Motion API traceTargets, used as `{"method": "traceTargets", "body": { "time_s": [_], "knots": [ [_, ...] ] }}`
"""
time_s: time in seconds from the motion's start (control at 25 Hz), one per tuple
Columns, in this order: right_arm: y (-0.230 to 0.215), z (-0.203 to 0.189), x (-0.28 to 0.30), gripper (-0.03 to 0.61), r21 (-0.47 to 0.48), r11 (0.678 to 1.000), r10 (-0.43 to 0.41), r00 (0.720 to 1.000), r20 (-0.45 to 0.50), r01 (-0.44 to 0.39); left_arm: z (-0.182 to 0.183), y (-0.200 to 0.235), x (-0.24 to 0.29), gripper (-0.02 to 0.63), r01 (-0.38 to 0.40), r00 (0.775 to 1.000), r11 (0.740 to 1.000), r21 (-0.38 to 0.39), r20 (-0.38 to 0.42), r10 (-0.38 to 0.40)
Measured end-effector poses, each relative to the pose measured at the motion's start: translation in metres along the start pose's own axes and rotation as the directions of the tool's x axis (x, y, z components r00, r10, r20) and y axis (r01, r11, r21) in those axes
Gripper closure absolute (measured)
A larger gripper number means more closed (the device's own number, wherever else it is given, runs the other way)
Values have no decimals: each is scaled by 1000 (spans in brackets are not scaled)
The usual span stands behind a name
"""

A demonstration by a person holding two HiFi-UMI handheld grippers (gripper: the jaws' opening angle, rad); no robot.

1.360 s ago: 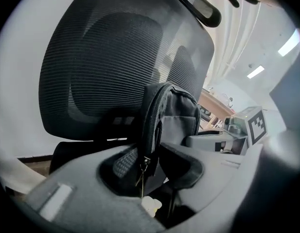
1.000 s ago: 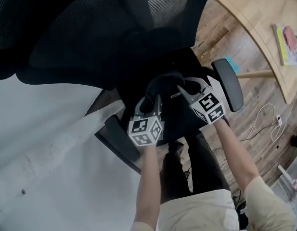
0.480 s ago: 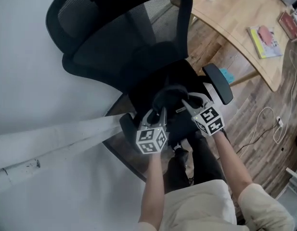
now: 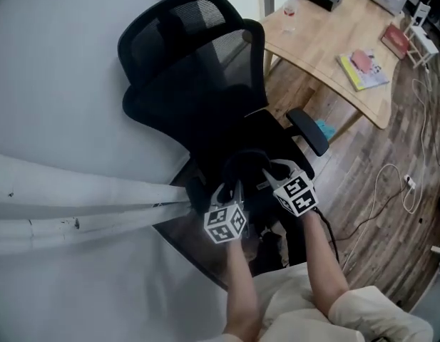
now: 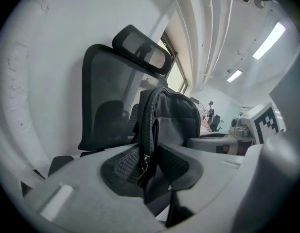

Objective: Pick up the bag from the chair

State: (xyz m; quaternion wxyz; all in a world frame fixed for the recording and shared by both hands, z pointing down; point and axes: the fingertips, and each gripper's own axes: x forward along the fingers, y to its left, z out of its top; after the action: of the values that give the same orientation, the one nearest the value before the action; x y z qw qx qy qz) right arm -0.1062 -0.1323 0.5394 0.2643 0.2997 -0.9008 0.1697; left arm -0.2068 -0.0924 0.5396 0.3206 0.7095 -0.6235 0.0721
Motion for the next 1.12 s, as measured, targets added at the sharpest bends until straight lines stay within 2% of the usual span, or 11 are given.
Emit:
{"method": "traceTargets", "body": {
  "time_s": [0.2,0.4,0.68,0.88,1.12],
  "knots": [
    [28,16,-32,508,22,1000,7,999,32,-7,17,-9,-37,512,6,1000,1000,-8,20,-5],
    [31,26,-75,508,98,995,-19,996,82,11,32,-43,-65,514,66,998,998,21,18,-66],
    [28,46,-125,509,55,996,65,990,128,-72,55,-92,-99,514,6,998,999,42,67,-9],
    [23,54,-168,509,-19,994,111,983,147,-109,57,-130,-119,515,-21,993,999,41,121,16],
    [9,61,-211,509,-2,992,124,971,206,-126,59,-184,-142,528,-91,978,992,85,193,73]
  ]
}}
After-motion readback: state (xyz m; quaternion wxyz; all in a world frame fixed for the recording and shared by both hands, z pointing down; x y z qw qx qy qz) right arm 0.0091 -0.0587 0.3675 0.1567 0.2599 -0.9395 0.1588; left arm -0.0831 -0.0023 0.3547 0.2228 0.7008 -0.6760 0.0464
